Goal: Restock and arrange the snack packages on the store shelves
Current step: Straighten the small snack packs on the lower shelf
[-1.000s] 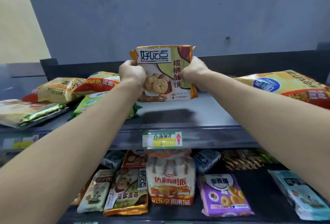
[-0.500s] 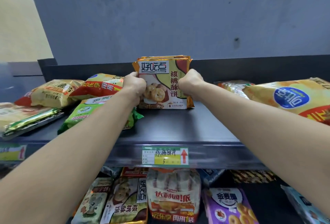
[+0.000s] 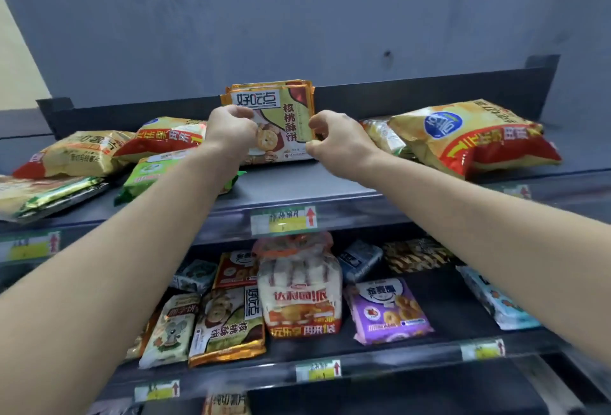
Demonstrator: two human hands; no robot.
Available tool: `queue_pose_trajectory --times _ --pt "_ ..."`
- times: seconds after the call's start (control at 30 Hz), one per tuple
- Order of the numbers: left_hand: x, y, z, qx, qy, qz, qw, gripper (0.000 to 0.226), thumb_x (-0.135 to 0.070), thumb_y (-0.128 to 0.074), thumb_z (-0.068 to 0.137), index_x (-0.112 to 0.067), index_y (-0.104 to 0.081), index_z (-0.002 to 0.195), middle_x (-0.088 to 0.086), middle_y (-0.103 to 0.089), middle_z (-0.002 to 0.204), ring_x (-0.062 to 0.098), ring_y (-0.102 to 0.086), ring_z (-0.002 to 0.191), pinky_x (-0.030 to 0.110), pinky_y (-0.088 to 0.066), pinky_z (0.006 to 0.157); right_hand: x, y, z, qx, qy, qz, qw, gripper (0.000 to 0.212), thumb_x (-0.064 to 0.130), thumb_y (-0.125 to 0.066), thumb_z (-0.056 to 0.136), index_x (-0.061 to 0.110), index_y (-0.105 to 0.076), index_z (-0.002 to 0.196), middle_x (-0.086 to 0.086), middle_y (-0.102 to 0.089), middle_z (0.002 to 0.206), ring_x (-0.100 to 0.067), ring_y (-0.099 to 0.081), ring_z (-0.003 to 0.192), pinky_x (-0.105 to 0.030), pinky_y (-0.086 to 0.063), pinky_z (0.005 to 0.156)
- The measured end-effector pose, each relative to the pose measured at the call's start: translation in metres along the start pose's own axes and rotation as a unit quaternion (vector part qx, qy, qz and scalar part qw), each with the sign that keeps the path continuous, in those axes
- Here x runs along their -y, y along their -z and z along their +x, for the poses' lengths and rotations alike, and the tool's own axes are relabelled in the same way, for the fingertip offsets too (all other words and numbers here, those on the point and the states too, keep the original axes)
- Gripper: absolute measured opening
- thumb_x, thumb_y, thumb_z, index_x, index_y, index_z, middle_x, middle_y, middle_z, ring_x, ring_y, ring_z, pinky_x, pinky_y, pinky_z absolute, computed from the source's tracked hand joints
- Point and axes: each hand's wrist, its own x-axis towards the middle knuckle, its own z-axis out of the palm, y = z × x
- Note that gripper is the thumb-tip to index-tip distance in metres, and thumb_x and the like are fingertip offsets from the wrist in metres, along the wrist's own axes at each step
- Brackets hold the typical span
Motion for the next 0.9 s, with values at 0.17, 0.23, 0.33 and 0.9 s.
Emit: queue_pose_trajectory --times 0.17,0.23,0.33,0.9 --pt "-0.010 -0.031 -0.081 0.137 -0.076 0.004 0.988 0.025 0.005 -0.052 0.084 -0.013 -0.062 0.098 0.009 -0.062 0.096 0.016 -0.057 0.083 0.030 -0.049 0.076 -0.009 0.039 -0.087 0.027 0.036 -0.055 0.997 0.029 0.016 -0.058 0.090 0.011 -0.063 0.118 -0.004 -0.066 0.115 -0.015 -0.059 0.107 -0.025 -0.044 0.096" --pt "-0.012 -0.048 -0.117 0.197 -0.087 0.006 0.977 0.025 0.005 -0.052 0.084 -0.014 -0.065 0.096 0.007 -0.063 0.092 0.015 -0.056 0.079 0.028 -0.047 0.075 -0.021 0.061 -0.118 0.048 0.011 -0.072 0.996 0.022 0.016 -0.059 0.090 0.012 -0.068 0.109 0.000 -0.069 0.106 -0.011 -0.062 0.098 -0.023 -0.047 0.090" --pt "-0.013 -0.072 -0.161 0.282 -0.084 0.008 0.956 0.022 0.000 -0.055 0.086 -0.016 -0.068 0.096 0.006 -0.067 0.095 0.018 -0.061 0.086 0.029 -0.050 0.081 -0.046 0.092 -0.156 0.058 -0.048 -0.101 0.992 0.018 0.018 -0.060 0.089 0.016 -0.071 0.103 0.004 -0.070 0.097 -0.008 -0.062 0.090 -0.021 -0.047 0.083" --pt "0.020 -0.244 -0.243 0.472 0.127 0.000 0.872 0.019 0.003 -0.048 0.091 -0.008 -0.063 0.098 0.017 -0.065 0.109 0.023 -0.063 0.097 0.027 -0.053 0.080 -0.228 0.167 -0.256 0.023 -0.305 -0.161 0.939 0.024 0.015 -0.058 0.089 0.014 -0.070 0.109 -0.005 -0.067 0.118 -0.020 -0.059 0.108 -0.023 -0.039 0.088"
